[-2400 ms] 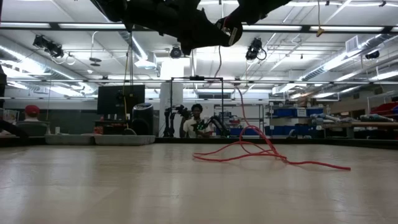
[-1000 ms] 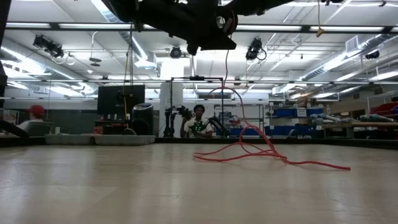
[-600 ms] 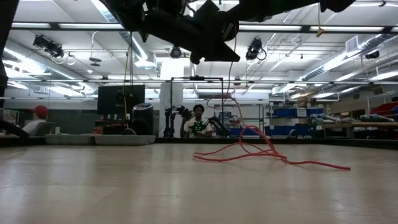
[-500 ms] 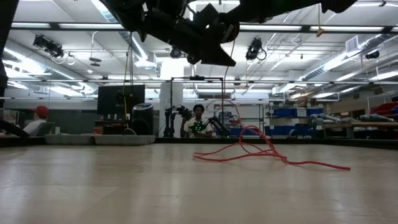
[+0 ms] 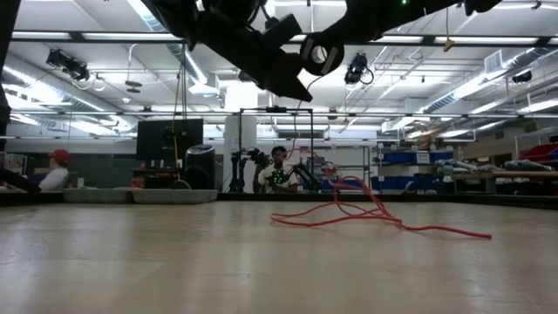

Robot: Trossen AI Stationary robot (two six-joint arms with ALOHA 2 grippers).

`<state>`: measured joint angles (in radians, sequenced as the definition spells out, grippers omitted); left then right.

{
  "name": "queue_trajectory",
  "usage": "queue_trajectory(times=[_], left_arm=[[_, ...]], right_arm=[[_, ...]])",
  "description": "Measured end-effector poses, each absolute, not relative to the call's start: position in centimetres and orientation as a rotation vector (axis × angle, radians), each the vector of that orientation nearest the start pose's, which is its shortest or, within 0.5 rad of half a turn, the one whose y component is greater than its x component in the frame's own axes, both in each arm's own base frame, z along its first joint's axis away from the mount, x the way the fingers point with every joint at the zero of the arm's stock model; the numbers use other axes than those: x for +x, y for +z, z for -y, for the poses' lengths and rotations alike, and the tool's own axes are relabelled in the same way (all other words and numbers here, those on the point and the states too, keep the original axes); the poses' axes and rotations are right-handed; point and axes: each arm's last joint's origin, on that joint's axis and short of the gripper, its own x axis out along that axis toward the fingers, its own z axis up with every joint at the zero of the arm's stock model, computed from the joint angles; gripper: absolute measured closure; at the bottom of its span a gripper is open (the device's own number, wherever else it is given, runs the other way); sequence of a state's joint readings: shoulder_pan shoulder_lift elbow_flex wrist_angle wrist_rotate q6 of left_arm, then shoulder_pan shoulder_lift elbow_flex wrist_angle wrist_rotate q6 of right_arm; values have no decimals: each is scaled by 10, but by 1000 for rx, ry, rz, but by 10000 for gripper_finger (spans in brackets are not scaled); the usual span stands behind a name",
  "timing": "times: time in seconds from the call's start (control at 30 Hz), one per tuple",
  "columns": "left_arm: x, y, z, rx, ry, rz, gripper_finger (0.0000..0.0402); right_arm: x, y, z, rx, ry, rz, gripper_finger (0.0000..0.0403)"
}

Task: Coil cords
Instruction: Coil the red wire onto the spool

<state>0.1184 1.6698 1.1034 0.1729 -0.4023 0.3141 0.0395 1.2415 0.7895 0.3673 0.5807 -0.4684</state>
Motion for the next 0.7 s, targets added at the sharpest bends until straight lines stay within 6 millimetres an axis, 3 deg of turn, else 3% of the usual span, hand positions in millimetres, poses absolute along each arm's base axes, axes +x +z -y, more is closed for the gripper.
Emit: queue_trajectory(times=[0.13,0.43,0.7], left_arm=[[361,257,-54,358,445,-489,389],[357,255,-58,371,506,-539,304],[354,255,-67,396,628,-571,297]], right_arm=[[273,289,6,-498,-506,-247,403],[273,288,5,-489,-467,-250,403],[274,286,11,-429,-403,-236,403]])
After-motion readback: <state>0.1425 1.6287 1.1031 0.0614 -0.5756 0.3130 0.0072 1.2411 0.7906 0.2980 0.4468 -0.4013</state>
